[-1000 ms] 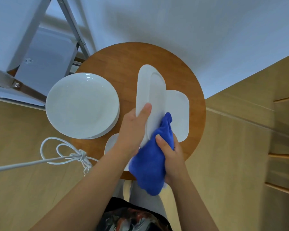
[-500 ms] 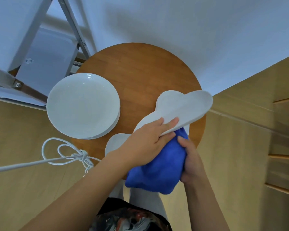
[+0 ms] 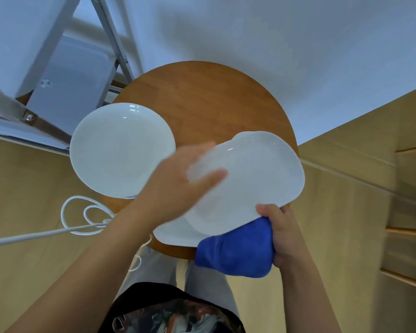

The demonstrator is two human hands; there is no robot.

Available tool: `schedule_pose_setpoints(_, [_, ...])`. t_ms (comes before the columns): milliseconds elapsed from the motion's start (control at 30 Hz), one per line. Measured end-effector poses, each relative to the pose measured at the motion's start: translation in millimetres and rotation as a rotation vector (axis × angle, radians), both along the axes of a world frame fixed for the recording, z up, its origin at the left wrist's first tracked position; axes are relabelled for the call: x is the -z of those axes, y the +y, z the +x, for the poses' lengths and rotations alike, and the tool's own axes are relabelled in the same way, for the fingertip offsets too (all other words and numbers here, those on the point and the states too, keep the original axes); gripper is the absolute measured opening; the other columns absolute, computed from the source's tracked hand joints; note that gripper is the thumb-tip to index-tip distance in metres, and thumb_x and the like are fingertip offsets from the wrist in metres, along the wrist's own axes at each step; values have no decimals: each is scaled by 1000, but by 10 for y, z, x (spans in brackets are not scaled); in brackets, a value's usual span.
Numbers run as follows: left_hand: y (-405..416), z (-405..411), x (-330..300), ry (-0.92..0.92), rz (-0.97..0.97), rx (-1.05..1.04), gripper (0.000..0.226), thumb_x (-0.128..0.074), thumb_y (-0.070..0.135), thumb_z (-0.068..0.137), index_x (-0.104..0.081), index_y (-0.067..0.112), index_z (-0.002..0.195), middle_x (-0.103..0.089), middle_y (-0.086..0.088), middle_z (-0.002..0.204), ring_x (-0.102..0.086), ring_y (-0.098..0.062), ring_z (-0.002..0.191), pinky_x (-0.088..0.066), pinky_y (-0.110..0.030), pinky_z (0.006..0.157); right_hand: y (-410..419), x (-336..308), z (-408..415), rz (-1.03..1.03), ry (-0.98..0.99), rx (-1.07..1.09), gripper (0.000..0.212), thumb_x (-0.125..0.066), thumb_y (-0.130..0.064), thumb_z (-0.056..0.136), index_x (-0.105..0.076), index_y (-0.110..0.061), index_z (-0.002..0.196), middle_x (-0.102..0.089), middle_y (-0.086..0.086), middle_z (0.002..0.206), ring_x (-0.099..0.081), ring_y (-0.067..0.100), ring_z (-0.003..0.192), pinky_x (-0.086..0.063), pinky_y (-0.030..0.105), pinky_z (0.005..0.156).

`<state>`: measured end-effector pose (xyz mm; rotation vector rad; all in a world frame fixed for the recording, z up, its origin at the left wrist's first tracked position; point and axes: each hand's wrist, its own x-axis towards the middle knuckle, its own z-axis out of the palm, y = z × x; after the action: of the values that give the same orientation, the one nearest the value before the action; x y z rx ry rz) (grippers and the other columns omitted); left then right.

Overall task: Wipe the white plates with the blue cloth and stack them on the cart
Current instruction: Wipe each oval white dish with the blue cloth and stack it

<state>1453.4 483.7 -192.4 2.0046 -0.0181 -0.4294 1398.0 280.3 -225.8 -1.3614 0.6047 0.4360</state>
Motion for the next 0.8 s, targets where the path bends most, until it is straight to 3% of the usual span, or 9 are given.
schedule_pose_setpoints(100, [104, 182, 173, 113, 98, -237, 61, -62, 52, 83, -40, 39, 139, -47, 16, 133, -46, -5, 117, -39, -26, 96, -56, -39, 7, 18, -11, -176, 30, -66, -38, 51, -75, -27, 78, -74, 2, 85, -70, 20, 80, -56, 30, 68])
schedule_pose_setpoints(200, [164, 234, 248, 676, -306, -81, 39, -64, 58, 71, -69, 42, 106, -69, 8, 111, -69, -14, 92, -53, -35, 79, -41, -59, 35, -19, 16, -286, 29, -69, -38, 55, -75, -28, 82, -75, 3, 91, -71, 21, 85, -56, 26, 67])
schedule_pose_setpoints(267, [184, 183, 321, 771, -432, -82, 29, -62, 53, 75, -76, 33, 90, -75, 4, 95, -72, -17, 84, -58, -34, 68, -47, -70, 81, -79, 49, -185, 23, -78, -40, 62, -76, -29, 81, -75, 1, 92, -71, 19, 86, -55, 24, 67])
schedule_pose_setpoints(367, [176, 134, 411, 671, -522, -229, 23, -50, 44, 92, -66, 31, 102, -75, 7, 92, -72, -15, 83, -58, -30, 62, -131, -67, 143, -171, 88, 167, 30, -68, -44, 81, -74, -17, 93, -73, 9, 98, -69, 24, 93, -55, 39, 82])
schedule_pose_setpoints(467, [162, 118, 428, 526, -428, -238, 27, -43, 53, 92, -62, 37, 102, -73, 15, 90, -70, -12, 85, -57, -30, 67, -130, -161, 254, -363, -98, 243, 16, -63, -35, 88, -71, -21, 93, -73, 4, 95, -70, 22, 90, -58, 35, 76])
schedule_pose_setpoints(567, [12, 50, 436, 362, -327, -181, 30, -39, 54, 93, -61, 37, 103, -70, 13, 94, -68, -12, 89, -57, -26, 68, 14, -272, 445, -336, -267, 90, 16, -58, -38, 89, -68, -33, 100, -72, -9, 98, -68, 11, 92, -57, 24, 74])
schedule_pose_setpoints(667, [-173, -23, 385, 215, -337, -132, 21, -39, 45, 96, -59, 39, 93, -66, 27, 82, -64, 6, 80, -48, -8, 54, 215, -206, 594, -402, -234, -171, 57, -57, -47, 89, -32, -45, 141, -46, -22, 128, -52, -3, 107, -48, 15, 80])
schedule_pose_setpoints(733, [-229, -33, 380, 179, -383, -158, 21, -39, 41, 98, -58, 40, 91, -65, 30, 79, -62, 11, 78, -45, -5, 53, 357, -127, 615, -611, -288, -376, 78, -58, -47, 89, -9, -42, 148, -31, -15, 142, -42, 1, 120, -44, 21, 93])
schedule_pose_setpoints(800, [-239, -13, 404, 154, -399, -218, 24, -39, 38, 99, -61, 37, 89, -66, 27, 75, -62, 10, 74, -46, -6, 54, 493, -56, 575, -723, -361, -493, 74, -53, -45, 92, -8, -37, 150, -30, -8, 148, -40, 11, 128, -42, 35, 103])
